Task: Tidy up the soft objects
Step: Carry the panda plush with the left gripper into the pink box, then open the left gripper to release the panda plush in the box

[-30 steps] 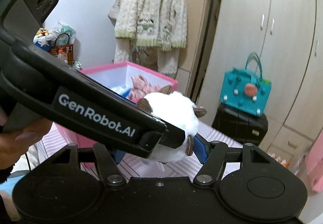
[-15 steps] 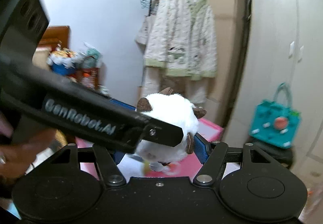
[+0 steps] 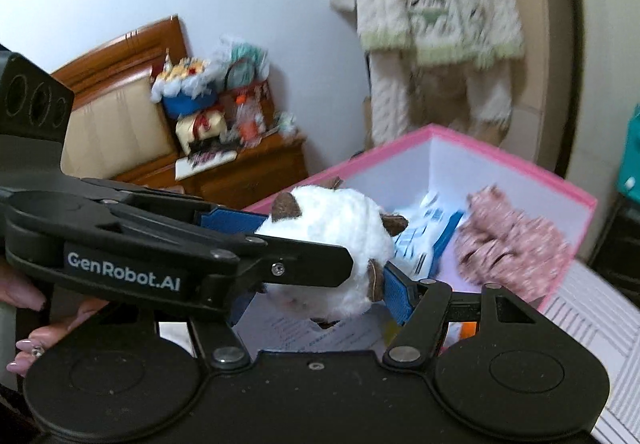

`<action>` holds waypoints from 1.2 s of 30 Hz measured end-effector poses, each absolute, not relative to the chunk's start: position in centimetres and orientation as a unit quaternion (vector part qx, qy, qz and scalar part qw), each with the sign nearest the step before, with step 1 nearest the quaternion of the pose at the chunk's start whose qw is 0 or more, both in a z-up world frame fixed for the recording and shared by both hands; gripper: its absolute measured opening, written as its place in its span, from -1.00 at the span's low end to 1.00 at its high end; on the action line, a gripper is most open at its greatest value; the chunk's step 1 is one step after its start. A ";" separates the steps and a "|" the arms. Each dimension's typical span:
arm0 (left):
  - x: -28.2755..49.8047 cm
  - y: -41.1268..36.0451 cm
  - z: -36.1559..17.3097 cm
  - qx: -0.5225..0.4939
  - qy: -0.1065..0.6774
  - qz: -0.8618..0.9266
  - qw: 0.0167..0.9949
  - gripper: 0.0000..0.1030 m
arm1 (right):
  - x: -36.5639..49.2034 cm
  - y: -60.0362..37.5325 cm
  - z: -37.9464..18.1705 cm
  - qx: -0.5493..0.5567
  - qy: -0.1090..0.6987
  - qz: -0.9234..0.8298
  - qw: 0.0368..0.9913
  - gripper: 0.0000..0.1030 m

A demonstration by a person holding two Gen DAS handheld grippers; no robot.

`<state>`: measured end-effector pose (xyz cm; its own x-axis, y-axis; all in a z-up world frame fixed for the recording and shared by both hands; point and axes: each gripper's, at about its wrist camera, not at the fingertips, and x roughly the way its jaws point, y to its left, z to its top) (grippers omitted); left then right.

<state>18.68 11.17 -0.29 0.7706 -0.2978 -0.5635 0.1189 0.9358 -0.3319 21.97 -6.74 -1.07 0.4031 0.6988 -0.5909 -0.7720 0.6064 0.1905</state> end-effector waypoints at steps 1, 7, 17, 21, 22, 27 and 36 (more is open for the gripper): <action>19.0 11.5 -0.8 -0.146 0.327 -0.110 0.927 0.15 | 22.3 -6.4 -1.5 -0.060 0.332 0.443 0.830 0.38; 19.6 11.8 -1.9 -0.134 0.339 -0.100 0.926 0.15 | 23.3 -5.1 -2.9 -0.077 0.359 0.442 0.818 0.38; 18.6 11.0 -0.8 -0.109 0.325 -0.063 0.937 0.22 | 20.8 -6.4 -1.2 -0.111 0.325 0.395 0.852 0.41; 17.7 10.8 0.1 -0.113 0.316 -0.071 0.939 0.30 | 18.9 -8.9 0.5 -0.089 0.302 0.378 0.871 0.42; 17.4 10.8 0.2 -0.113 0.316 -0.070 0.939 0.30 | 18.5 -9.7 0.9 -0.078 0.296 0.374 0.875 0.42; 16.4 9.9 0.8 -0.100 0.315 -0.077 0.941 0.36 | 16.6 -13.1 2.3 -0.030 0.286 0.360 0.888 0.42; 14.5 7.8 2.8 -0.045 0.316 -0.114 0.941 0.44 | 13.6 -15.8 3.4 -0.025 0.300 0.304 0.904 0.57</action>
